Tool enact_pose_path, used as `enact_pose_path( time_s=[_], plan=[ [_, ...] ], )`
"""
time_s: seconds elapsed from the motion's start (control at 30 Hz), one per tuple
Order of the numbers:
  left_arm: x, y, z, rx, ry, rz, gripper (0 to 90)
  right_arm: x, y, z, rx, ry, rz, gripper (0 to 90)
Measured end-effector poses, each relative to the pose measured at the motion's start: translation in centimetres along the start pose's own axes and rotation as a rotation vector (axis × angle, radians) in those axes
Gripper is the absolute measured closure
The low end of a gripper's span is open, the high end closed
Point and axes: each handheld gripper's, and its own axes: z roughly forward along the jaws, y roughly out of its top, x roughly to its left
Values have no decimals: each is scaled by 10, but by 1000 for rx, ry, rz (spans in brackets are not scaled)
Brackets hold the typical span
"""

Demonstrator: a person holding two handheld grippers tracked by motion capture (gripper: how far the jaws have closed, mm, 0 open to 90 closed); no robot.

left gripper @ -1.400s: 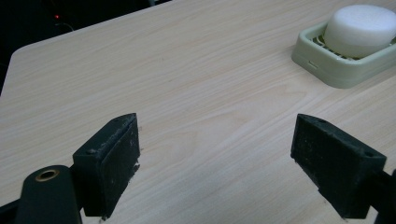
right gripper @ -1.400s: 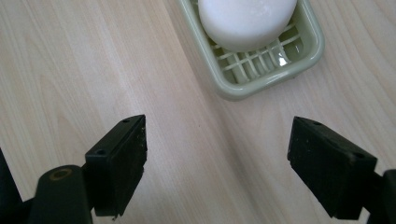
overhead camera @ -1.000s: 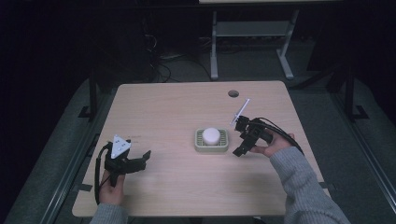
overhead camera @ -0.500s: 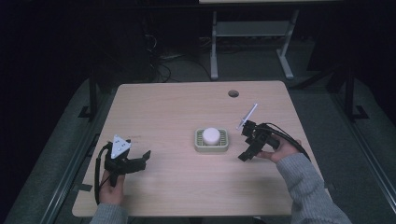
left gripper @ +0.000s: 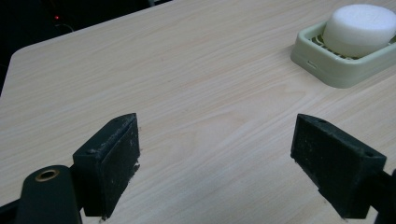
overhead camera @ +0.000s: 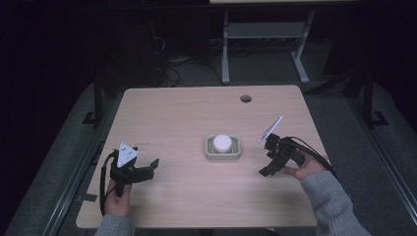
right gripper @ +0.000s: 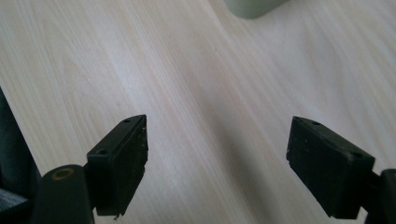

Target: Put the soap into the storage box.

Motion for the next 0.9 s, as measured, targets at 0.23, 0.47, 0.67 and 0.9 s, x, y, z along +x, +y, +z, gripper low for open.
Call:
enact_pose_path(
  time_s=[0.23, 0.47, 0.67, 0.9],
  plan=[
    [0, 0, 0, 1, 1, 0, 152, 1, -15, 1, -6, 2, 16, 200],
    [-1, 0, 1, -3, -1, -1, 152, 3, -35, 4, -13, 1, 40, 199],
    [-1, 0, 1, -4, 1, 3, 152, 7, -50, 3, -28, -5, 62, 197],
    [-2, 1, 1, -3, 2, 9, 152, 14, -67, 1, -52, -25, 83, 190]
  ],
)
